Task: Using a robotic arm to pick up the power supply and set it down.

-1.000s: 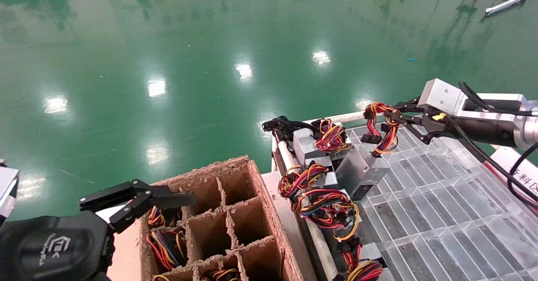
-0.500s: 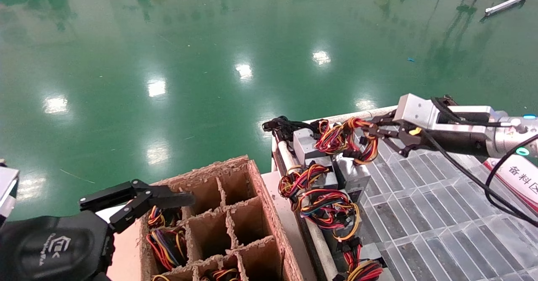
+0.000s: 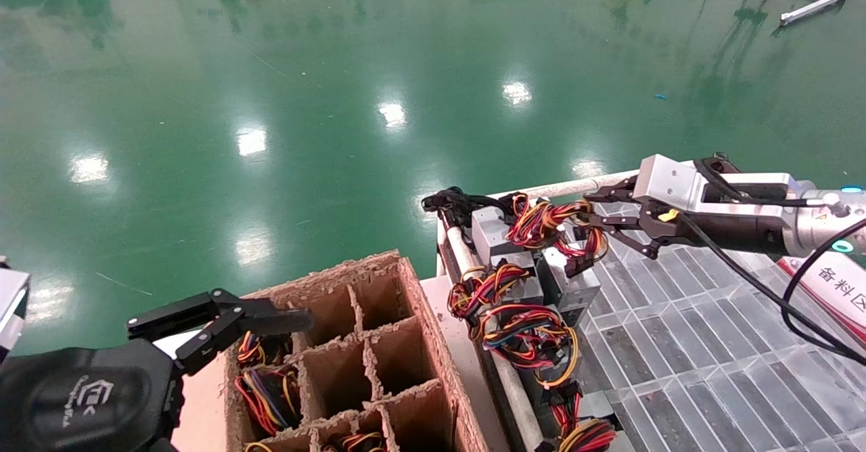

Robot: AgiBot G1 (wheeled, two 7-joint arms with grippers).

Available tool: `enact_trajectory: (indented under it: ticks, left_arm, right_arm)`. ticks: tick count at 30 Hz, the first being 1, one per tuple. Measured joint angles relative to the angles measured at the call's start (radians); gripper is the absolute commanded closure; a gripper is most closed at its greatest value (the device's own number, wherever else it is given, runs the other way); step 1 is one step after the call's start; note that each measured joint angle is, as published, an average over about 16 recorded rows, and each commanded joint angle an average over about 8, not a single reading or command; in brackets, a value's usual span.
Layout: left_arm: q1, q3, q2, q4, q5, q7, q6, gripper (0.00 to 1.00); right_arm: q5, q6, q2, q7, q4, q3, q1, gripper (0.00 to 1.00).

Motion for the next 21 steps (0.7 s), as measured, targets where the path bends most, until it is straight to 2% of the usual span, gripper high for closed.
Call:
enact_trajectory:
  ticks: [10,21]
  left_arm:
    - [0.000,0.000,0.000,0.000,0.000,0.000,0.000,0.00]
    - [-0.001,0.000,0.000,0.001,0.000,0.000,0.000,0.00]
  right_arm:
    - [0.016,-0.030,0.003,0.038,-0.001,0.011,0.011,0.00]
    - [0.101,-0.200,0.018,0.316,-0.038,0.079,0.028,0.00]
